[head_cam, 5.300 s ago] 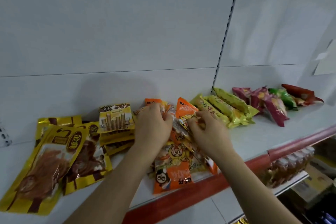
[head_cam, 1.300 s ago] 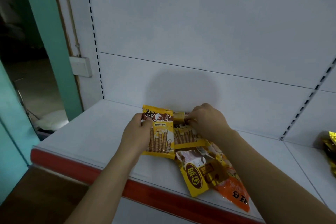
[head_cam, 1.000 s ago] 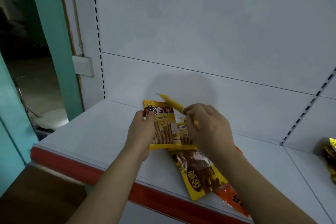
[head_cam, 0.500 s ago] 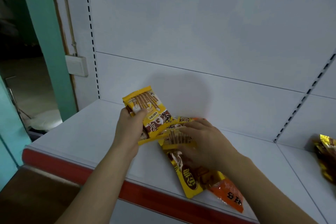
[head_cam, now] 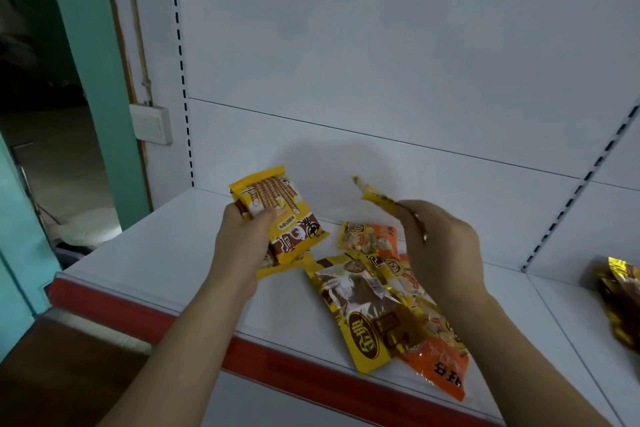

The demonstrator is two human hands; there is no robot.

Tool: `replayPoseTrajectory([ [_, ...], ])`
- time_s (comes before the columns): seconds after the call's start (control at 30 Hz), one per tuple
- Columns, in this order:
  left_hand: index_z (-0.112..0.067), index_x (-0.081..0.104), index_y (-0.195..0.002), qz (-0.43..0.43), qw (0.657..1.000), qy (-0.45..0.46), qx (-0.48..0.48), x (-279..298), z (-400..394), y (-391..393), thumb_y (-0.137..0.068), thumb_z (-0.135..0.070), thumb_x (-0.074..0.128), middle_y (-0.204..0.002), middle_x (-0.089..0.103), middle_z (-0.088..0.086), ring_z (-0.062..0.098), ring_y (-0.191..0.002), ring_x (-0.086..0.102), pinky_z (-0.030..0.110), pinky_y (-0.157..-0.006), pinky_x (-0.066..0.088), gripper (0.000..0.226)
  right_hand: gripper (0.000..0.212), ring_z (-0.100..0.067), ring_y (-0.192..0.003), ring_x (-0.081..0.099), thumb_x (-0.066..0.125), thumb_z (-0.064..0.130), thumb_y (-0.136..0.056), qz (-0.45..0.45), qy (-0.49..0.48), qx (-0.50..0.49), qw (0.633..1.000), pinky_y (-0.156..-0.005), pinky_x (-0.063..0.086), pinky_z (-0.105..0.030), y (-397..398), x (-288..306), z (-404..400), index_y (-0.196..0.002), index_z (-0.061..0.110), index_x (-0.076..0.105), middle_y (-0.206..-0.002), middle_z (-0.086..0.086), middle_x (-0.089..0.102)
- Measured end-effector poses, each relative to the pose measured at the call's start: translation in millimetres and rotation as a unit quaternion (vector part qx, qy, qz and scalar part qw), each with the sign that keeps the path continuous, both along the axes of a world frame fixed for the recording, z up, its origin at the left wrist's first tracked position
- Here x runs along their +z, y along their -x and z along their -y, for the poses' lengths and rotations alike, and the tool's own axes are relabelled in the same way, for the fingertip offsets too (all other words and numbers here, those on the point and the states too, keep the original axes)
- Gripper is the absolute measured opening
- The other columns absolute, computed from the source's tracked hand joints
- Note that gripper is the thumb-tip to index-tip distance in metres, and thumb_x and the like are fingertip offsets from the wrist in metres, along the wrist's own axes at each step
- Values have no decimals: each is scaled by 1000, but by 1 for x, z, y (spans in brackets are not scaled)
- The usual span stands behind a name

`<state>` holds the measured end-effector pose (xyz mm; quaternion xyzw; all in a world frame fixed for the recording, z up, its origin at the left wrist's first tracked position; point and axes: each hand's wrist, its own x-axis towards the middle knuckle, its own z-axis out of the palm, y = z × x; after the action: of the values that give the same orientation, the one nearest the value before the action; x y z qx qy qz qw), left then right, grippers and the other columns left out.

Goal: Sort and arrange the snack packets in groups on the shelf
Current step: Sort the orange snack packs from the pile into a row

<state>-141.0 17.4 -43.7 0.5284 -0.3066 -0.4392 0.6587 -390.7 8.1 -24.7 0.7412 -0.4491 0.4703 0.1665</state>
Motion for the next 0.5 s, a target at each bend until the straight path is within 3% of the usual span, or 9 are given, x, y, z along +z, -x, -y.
replayPoseTrajectory([
  [0.1,-22,62,-118,9,999,-6,-52,3,-1,20,-97,-20,67,-109,75,4,24,-90,76,47,-78,64,21,15,-16,-94,72,65,12,-97,-6,37,57,998,-82,57,-25,-6,1,-13,-108,7,74,-109,-3,74],
  [0.17,-24,65,-116,12,995,-4,-95,11,-2,38,-98,-31,65,-109,77,5,26,-92,77,52,-82,63,19,16,-20,-102,71,64,14,-97,-45,42,88,994,-85,60,-33,-9,-8,-22,-107,6,74,-118,-5,72],
  [0.27,-24,68,-117,2,988,14,-155,26,-7,65,-91,-69,54,-108,78,6,28,-96,77,55,-85,61,54,15,-26,-102,71,68,9,-91,-98,40,70,992,-77,61,-42,-1,-21,-32,-105,7,75,-124,-8,69],
  [0.33,-28,65,-116,58,982,39,-177,29,-9,84,-75,-85,59,-107,77,-2,23,-99,75,54,-87,61,70,16,-26,-103,70,68,8,-90,-111,41,50,992,-78,60,-41,12,-21,-41,-104,7,75,-125,-9,69],
  [0.43,-33,62,-115,104,974,65,-191,26,-13,116,-84,-63,72,-109,75,-10,16,-102,72,51,-91,59,44,16,-23,-109,68,64,12,-95,-99,28,47,994,-88,57,-37,38,-18,-59,-107,5,74,-128,-8,68],
  [0.5,-33,62,-114,106,967,65,-222,24,-15,142,-90,-53,70,-109,74,-10,14,-102,72,47,-91,59,32,24,-17,-114,65,61,19,-98,-34,-17,10,999,-93,54,-33,59,-15,-74,-117,8,70,-132,-3,65],
])
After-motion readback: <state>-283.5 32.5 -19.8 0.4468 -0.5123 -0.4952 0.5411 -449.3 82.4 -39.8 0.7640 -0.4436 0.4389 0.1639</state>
